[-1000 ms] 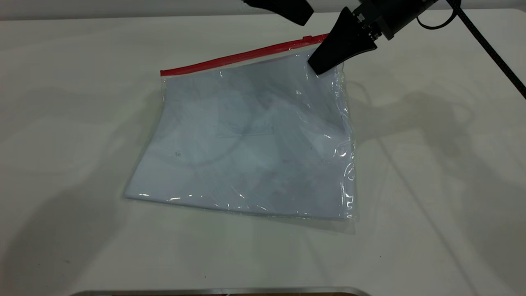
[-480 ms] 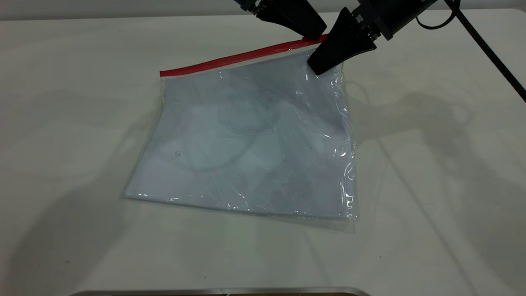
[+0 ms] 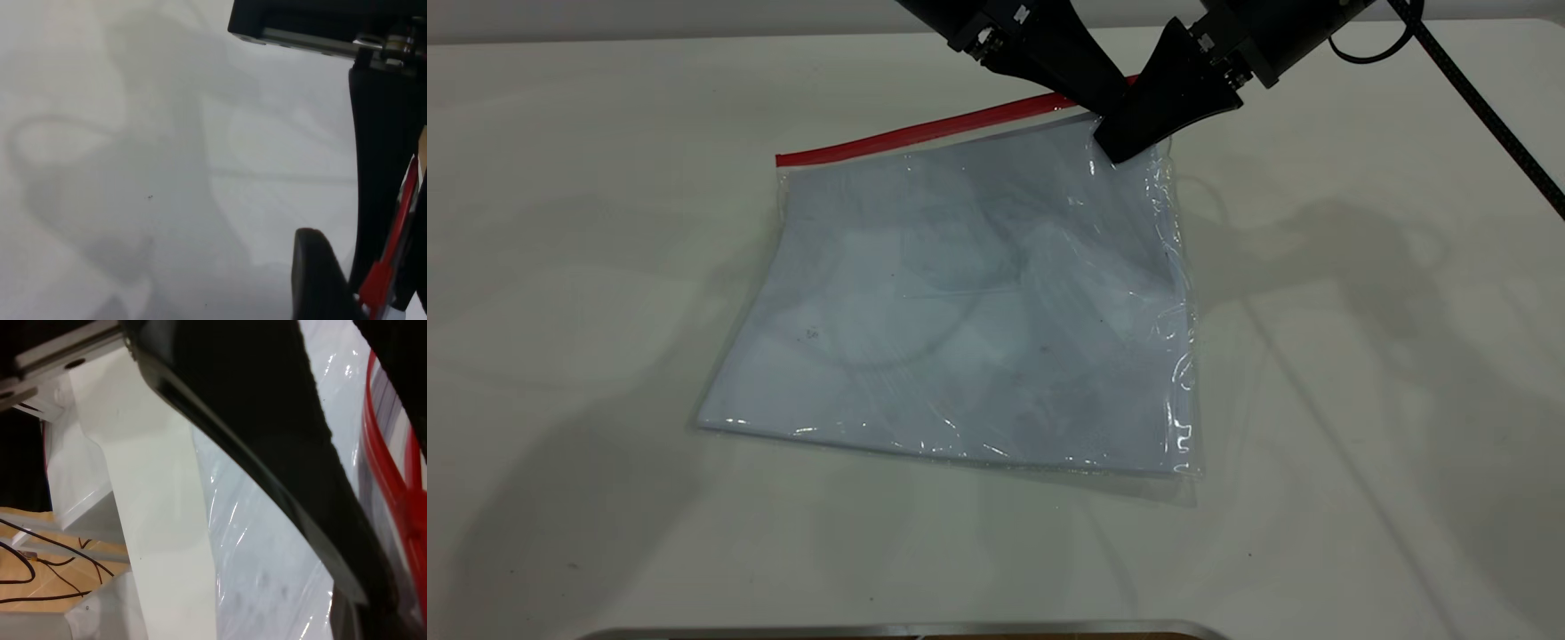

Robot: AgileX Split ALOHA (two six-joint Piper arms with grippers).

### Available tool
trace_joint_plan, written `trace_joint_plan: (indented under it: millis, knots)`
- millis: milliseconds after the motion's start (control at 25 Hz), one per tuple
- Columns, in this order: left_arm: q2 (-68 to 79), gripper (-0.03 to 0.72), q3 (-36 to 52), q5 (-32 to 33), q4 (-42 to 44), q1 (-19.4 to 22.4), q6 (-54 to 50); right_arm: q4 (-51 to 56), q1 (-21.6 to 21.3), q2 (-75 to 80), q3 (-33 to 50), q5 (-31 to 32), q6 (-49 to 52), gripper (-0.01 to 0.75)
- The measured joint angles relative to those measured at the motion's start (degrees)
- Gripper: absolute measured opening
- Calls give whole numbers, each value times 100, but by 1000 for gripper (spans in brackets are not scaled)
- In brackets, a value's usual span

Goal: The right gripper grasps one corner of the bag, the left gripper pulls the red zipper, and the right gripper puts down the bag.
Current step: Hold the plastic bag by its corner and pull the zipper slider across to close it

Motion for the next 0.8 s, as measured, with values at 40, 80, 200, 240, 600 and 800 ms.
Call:
trace_joint_plan:
  millis: [40, 80, 200, 240, 600, 800]
  knots:
    - [0, 403, 0, 0, -4, 0, 0, 0, 0, 0, 0, 0, 0, 34]
    - [0, 386, 0, 0, -4, 0, 0, 0, 0, 0, 0, 0, 0, 34]
    - [0, 329, 0, -20, -6, 0, 0, 5, 0, 0, 0, 0, 0, 34]
    - [5, 308, 0, -21, -6, 0, 11, 5, 0, 0, 0, 0, 0, 34]
    - [6, 146, 0, -136, -20, 0, 168, 14, 0, 0, 0, -11, 0, 34]
    - [6, 79, 0, -138, -52, 0, 298, 19, -5, 0, 0, -11, 0, 34]
